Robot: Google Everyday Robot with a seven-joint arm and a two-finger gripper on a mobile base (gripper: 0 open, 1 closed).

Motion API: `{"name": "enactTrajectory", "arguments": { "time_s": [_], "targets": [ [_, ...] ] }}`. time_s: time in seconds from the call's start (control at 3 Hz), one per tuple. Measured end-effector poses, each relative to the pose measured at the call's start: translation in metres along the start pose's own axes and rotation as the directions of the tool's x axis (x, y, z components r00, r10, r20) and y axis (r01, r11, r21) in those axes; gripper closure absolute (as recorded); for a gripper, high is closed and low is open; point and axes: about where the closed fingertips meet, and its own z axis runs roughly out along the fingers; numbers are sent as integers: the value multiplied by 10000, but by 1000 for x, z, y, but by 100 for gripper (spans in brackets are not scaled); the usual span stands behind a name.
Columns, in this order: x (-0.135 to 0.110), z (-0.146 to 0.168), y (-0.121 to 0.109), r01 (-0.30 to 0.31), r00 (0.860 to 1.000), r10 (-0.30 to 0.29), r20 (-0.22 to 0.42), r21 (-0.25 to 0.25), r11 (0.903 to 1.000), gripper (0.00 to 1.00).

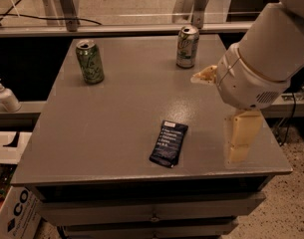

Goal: Pick rxbar blueberry

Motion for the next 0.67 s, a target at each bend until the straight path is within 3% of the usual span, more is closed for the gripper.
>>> {"name": "enactTrajectory", "arguments": {
  "time_s": [0.33,0.67],
  "targets": [
    [0,0,0,1,10000,-1,0,2,10000,0],
    [-8,9,-4,771,9965,-788,-292,-532,9956,0]
  ]
}}
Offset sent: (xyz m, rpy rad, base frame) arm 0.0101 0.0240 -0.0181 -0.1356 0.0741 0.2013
